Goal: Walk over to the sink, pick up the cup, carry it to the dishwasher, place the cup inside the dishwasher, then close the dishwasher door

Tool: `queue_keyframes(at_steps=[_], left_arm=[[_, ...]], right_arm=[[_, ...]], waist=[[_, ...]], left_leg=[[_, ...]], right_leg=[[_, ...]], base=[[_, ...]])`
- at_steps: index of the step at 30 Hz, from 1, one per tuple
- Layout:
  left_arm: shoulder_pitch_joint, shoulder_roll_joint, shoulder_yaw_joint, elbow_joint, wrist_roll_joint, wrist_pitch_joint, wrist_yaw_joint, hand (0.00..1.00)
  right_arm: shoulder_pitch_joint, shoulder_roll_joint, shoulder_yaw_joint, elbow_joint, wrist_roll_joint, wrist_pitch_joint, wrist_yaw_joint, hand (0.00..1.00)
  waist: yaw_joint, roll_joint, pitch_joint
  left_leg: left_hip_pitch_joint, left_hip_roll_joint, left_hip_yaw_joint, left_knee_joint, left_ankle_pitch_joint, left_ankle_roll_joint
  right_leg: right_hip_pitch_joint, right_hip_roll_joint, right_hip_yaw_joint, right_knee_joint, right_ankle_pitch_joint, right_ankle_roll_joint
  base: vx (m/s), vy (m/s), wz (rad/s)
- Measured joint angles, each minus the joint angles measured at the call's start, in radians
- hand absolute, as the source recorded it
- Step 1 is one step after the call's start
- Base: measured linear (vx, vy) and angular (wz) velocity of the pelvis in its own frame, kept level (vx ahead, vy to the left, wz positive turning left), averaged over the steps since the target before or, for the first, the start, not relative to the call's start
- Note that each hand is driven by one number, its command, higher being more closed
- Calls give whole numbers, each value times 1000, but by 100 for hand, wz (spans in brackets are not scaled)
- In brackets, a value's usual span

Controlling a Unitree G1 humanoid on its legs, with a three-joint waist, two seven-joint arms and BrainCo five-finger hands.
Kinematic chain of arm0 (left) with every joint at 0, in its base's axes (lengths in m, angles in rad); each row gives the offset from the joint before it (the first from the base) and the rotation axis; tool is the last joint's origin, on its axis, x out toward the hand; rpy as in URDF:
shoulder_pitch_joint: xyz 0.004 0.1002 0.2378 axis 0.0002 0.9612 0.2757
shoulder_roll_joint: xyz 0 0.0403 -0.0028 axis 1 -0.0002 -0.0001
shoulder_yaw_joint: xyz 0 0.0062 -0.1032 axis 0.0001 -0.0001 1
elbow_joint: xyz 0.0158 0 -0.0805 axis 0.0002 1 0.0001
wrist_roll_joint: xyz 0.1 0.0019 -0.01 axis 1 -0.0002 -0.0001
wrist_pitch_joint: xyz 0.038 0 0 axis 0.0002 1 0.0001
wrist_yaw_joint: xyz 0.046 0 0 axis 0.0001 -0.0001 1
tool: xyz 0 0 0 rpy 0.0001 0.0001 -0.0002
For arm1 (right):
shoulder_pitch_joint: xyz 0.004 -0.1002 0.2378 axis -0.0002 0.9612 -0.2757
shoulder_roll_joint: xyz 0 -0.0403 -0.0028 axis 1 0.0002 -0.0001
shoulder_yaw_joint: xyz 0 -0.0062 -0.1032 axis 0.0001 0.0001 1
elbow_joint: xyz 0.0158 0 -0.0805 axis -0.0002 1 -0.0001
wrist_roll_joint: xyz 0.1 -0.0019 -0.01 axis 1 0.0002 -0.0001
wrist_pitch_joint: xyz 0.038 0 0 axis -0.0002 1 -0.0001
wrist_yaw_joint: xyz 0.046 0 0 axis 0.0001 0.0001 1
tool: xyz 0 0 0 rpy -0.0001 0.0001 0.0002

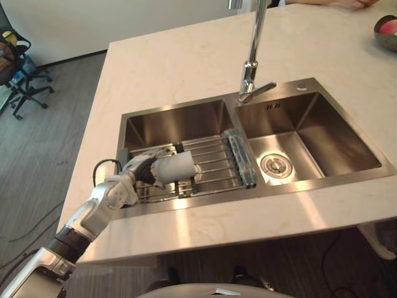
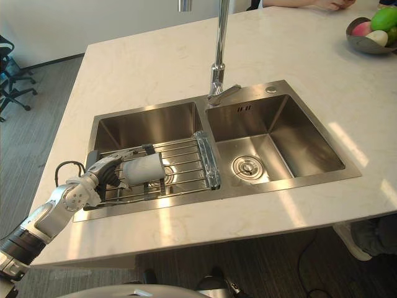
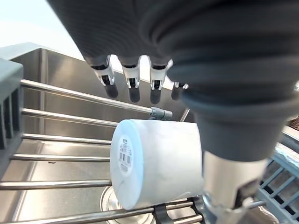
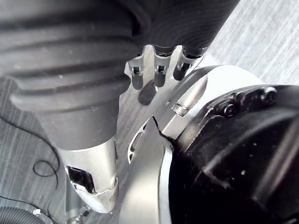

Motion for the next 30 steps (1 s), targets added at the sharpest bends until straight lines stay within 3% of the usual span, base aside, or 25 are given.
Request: queue_keyframes(at_steps=[9, 16, 30], left_arm=[[0, -9, -6, 6, 2, 3, 0, 0], [0, -19, -9, 44, 14, 38, -1, 0], [0, -50, -9, 83, 28, 38, 0, 0]], right_arm=[[1, 1, 0, 0, 15, 5, -1, 0], [1, 1, 0, 0, 27, 6, -4, 0], [3, 3, -5, -3, 56, 25, -21, 0]], waist=[[-16, 0, 0], [-18, 0, 0], [-35, 6, 3]], left_leg=[[0, 2, 5, 0, 0, -1], [1, 4, 22, 0, -1, -3], [7, 4, 38, 3, -2, -28]], right_leg=[[-4, 0, 6, 0, 2, -1], [-14, 1, 22, 0, 6, -1], [-21, -7, 44, 0, 7, -1]], base=[[0, 0, 0], [-2, 2, -6], [-7, 4, -4]])
